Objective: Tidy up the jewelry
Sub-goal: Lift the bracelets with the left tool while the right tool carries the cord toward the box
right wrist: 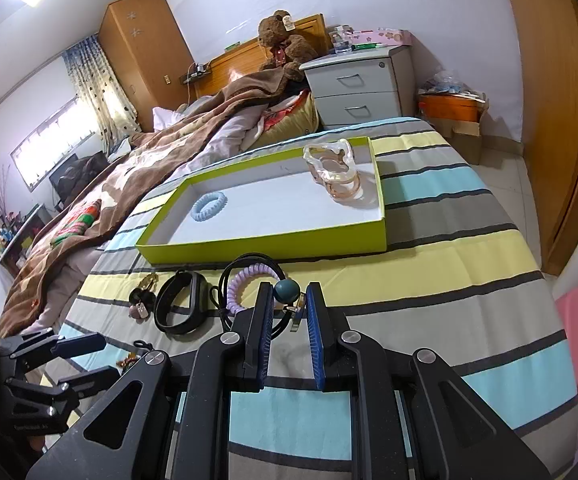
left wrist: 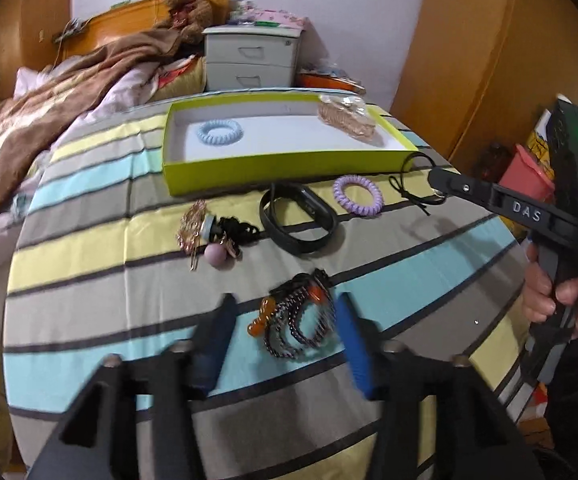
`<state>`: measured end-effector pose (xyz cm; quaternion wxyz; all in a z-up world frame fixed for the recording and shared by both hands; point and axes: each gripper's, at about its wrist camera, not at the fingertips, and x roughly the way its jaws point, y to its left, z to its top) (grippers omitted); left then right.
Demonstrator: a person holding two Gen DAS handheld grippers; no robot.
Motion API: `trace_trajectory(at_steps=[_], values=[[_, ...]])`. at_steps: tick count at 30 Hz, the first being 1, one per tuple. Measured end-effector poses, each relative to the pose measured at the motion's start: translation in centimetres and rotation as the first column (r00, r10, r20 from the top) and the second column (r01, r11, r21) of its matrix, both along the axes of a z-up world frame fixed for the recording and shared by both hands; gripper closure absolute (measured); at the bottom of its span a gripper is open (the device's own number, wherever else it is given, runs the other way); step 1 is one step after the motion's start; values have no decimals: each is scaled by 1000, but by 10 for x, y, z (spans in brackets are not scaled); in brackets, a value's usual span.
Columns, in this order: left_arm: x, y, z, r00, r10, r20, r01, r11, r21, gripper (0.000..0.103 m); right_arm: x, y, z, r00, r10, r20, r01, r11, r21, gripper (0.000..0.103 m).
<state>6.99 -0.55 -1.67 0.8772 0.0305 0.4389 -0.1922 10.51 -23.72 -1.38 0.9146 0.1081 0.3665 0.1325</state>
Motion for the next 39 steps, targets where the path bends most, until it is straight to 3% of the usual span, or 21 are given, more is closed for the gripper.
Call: trace_trajectory(at_steps=[7, 11, 18, 27, 31, 39], values=[[16, -15, -13, 1000, -4, -9, 5, 996, 94, 47, -2, -1, 0, 1000, 3, -6, -3, 1000, 5, 86], [24, -27, -24, 998, -42, -40, 45, 995, 94, 47, -2, -1, -1, 1000, 4, -9, -4, 1000, 4, 86], [22, -42, -25, 998, -63, -16, 64, 990, 127, 44, -1, -1, -1, 1000, 7, -11, -7, 1000, 4, 86], [22, -31, -22, 1000, -6, -13, 8, 992, 123, 77, -1, 0, -1, 1000, 7, -9, -6, 1000, 3, 86], [22, -26, -21, 1000, 8, -15, -6, 995, 98, 84, -1, 0, -1, 1000, 8, -10, -8, 1000, 2, 86], [23, -15, -11, 999, 46, 7, -47, 996, 77, 85, -1, 5, 10, 1000, 14, 7, -14, 1000, -7, 86]])
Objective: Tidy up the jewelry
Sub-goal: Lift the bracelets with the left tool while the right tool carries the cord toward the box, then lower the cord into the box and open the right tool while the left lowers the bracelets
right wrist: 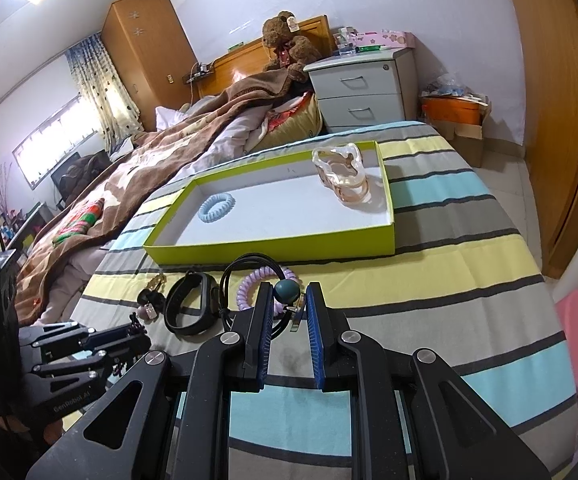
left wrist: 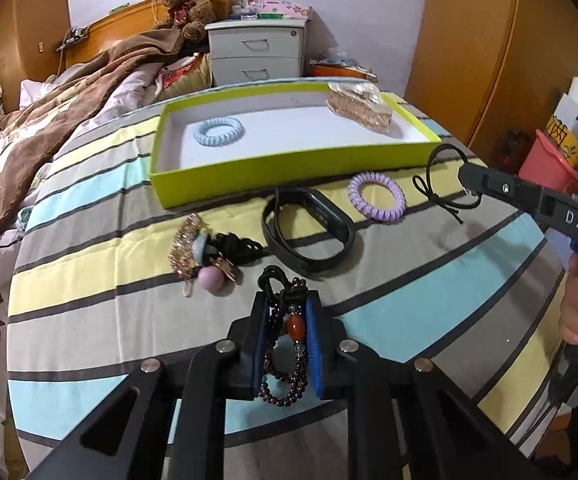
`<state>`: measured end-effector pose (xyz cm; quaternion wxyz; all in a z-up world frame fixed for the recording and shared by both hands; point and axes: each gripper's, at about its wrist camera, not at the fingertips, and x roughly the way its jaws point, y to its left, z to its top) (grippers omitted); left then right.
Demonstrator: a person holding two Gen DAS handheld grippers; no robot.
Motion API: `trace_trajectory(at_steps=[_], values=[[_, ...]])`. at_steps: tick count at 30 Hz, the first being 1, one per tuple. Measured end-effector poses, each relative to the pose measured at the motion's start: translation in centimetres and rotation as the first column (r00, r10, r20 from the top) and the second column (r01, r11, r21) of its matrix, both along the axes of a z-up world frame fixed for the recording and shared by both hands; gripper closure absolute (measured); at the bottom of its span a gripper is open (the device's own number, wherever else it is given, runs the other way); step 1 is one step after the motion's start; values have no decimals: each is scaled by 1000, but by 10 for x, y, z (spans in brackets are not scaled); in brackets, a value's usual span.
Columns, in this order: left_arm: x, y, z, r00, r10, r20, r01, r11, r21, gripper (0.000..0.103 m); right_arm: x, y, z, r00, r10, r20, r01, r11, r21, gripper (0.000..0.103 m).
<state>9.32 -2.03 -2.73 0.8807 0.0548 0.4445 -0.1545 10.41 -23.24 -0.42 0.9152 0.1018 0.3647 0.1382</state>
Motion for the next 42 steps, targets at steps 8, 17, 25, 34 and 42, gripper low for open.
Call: trace_trajectory(at_steps=[8, 17, 25, 34, 42], values=[[7, 9, 18, 999, 27, 28, -27, 999, -20, 85, 5, 5, 18, 999, 6, 32, -5, 1000, -16, 86], [22, 20, 43, 996, 51, 73, -48, 998, -39, 86, 23, 17, 39, 997, 18, 71, -15, 999, -34, 86], [39, 28, 57, 993, 57, 102, -53, 998, -45, 86, 38, 24, 52, 995, 26, 94, -21, 998, -53, 86], [58, 33, 68, 989, 77, 123, -71, 996, -57, 86, 66, 31, 58, 995, 24, 97, -17, 997, -77, 86], [89, 38, 71, 988, 104, 117, -96, 993, -73, 86, 109, 39, 49, 998, 21, 54, -15, 995, -96, 86]])
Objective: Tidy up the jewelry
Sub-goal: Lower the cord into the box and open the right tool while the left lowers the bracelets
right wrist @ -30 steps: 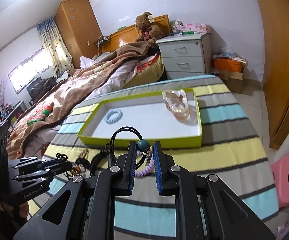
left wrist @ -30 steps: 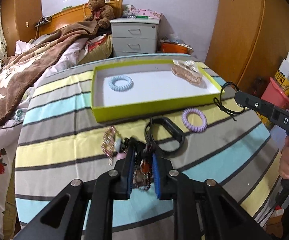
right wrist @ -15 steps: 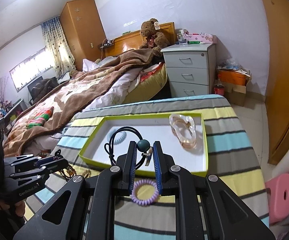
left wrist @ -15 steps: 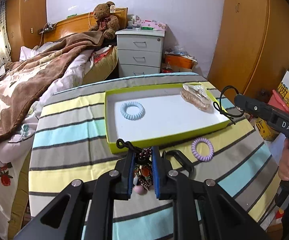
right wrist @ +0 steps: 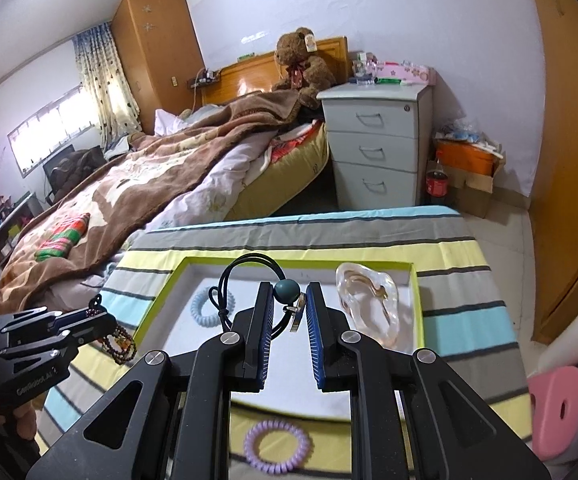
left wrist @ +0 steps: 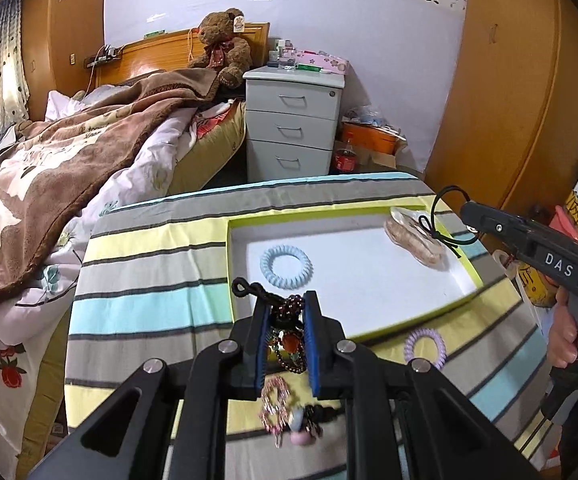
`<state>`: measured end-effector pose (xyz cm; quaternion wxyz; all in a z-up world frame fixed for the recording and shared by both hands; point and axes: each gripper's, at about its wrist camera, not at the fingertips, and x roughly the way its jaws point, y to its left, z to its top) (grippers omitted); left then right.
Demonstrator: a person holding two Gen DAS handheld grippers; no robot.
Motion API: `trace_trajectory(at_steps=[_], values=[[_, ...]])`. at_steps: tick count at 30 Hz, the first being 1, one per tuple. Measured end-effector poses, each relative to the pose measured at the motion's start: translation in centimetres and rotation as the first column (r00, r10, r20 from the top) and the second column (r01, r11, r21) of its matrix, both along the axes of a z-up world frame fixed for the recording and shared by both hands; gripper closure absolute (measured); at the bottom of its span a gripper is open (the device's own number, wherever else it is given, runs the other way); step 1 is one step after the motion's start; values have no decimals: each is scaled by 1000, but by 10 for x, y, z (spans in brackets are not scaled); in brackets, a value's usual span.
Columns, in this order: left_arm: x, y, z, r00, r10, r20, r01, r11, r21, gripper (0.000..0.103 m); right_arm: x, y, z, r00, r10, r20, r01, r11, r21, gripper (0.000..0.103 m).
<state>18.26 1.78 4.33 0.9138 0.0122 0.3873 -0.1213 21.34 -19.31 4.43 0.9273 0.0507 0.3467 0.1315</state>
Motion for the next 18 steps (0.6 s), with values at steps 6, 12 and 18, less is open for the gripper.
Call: trace_trajectory(at_steps=[6, 12, 18], values=[[22, -6, -11, 999, -1, -32, 1, 1000, -8, 86, 33, 8, -21, 997, 6, -78, -5, 1000, 5, 86], [42, -15, -30, 997, -5, -78, 5, 1000, -3, 86, 58, 14, -46, 987, 7, -158, -6, 1000, 8, 86], [57, -22, -48, 993, -12, -119, 13, 1000, 10, 86, 73, 15, -62, 980, 2, -200, -6, 1000, -17, 86]])
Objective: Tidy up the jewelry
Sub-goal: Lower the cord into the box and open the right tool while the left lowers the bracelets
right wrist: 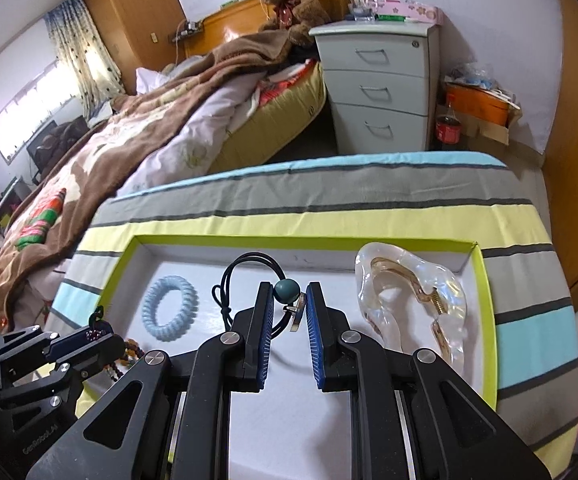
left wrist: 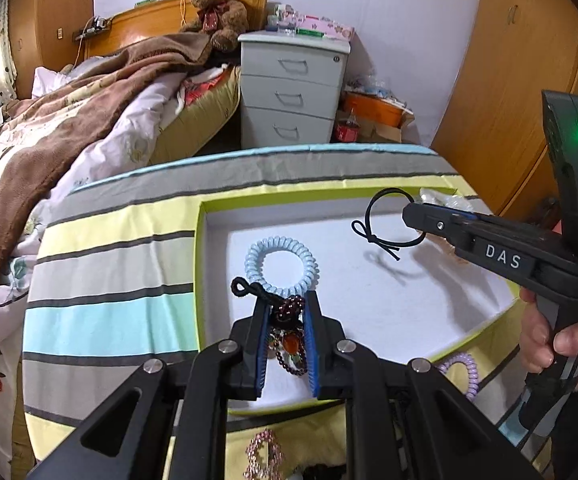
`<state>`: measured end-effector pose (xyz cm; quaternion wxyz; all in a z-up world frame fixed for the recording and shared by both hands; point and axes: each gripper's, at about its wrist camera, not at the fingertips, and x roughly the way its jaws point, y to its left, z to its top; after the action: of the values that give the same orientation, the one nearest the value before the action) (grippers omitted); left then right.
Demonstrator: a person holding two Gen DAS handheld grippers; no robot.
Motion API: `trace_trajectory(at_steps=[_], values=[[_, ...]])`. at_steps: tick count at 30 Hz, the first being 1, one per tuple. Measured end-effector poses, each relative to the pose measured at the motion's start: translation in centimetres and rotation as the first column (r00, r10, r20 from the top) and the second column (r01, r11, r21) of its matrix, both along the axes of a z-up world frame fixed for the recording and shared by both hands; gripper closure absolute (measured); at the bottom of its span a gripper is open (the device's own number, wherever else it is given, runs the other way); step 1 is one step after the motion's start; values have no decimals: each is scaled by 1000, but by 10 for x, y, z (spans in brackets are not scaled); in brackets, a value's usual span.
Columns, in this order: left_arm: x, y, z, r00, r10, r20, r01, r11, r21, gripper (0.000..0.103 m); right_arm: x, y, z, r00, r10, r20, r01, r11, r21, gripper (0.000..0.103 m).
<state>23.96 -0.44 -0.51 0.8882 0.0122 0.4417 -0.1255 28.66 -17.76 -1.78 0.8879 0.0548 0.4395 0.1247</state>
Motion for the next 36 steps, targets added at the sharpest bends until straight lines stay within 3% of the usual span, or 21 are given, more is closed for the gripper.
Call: trace_trajectory(at_steps=[12, 28, 36], values=[[13, -6, -13, 1000, 2, -19, -2, 1000, 21, 86, 13, 6, -11, 1000, 7, -9, -7, 996, -93, 86], [21, -4, -24, 998, 27, -49, -26, 999, 22, 86, 16, 11, -12, 1000, 0, -10, -1, 992, -125, 86], [23, -4, -28, 997, 37, -65, -36, 999, 21, 77, 16, 11, -12, 1000, -6, -5, 5, 992, -122, 83]])
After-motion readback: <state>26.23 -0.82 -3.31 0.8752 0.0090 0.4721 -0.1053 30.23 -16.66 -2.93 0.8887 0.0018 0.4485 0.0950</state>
